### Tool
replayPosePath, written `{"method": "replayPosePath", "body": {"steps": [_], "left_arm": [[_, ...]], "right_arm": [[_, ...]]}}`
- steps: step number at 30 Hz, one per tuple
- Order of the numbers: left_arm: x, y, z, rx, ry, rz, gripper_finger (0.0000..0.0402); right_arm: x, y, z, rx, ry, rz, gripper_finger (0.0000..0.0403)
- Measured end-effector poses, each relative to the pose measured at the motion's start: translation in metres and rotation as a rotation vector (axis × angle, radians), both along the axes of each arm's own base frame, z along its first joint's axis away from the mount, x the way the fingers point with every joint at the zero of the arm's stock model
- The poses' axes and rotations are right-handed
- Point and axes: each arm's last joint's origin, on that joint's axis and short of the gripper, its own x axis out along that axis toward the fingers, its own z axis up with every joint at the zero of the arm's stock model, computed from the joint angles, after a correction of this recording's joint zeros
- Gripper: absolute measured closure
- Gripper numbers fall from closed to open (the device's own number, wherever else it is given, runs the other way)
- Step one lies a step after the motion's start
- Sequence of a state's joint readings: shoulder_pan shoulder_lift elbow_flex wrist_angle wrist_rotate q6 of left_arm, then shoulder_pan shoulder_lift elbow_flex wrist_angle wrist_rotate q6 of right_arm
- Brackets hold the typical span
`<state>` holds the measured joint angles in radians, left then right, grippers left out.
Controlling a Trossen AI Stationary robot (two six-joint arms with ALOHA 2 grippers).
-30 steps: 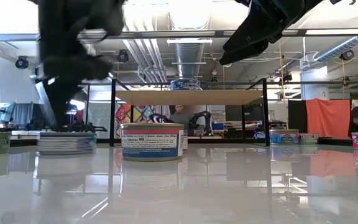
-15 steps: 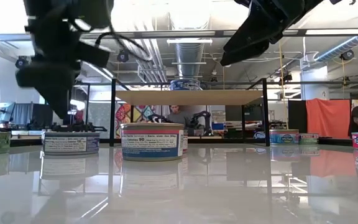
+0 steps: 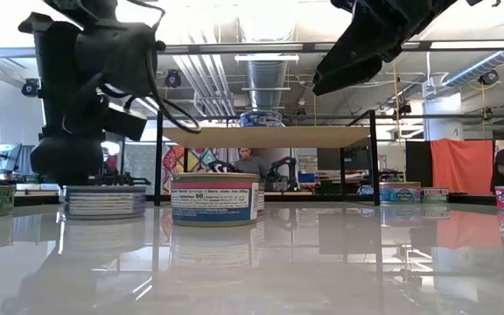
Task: Stack canned seafood by type on shelf
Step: Put the blue tuna can on the shelf
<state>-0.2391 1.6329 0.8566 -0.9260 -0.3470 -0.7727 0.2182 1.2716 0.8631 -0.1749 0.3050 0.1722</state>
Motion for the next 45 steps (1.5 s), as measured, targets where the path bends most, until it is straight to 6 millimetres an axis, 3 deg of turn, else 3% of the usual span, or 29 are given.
{"method": "replayPosePath", "body": {"steps": [11,16,20,26,31,38,45], "left_arm": [[0.036,-0.04,0.003,-0.295,-0.388,-0.187,0.0271],[0.052,-0.049,0.012,-0.33,-0.572,-0.314,0.0274],[0.06,-0.052,0.018,-0.324,-0.66,-0.382,0.0275],[0.064,-0.053,0.035,-0.302,-0.635,-0.426,0.0275],[0.056,-0.046,0.046,-0.177,-0.542,-0.378,0.0275],[0.05,-0.046,0.037,-0.167,-0.522,-0.298,0.0275],[0.04,-0.057,0.028,-0.188,-0.507,-0.268,0.0275]], "right_arm": [[0.0,0.0,0.0,-0.01,0.001,0.006,0.0003],[0.0,0.002,0.0,0.008,0.007,0.045,0.0003],[0.0,0.016,-0.006,0.013,0.033,0.125,0.0003],[0.006,0.047,-0.03,-0.02,0.077,0.161,0.0003],[0.022,0.06,-0.052,-0.014,0.131,0.131,0.0003],[0.044,0.064,-0.068,-0.073,0.316,0.123,0.0003],[0.04,0.065,-0.072,-0.059,0.509,0.154,0.0003]]}}
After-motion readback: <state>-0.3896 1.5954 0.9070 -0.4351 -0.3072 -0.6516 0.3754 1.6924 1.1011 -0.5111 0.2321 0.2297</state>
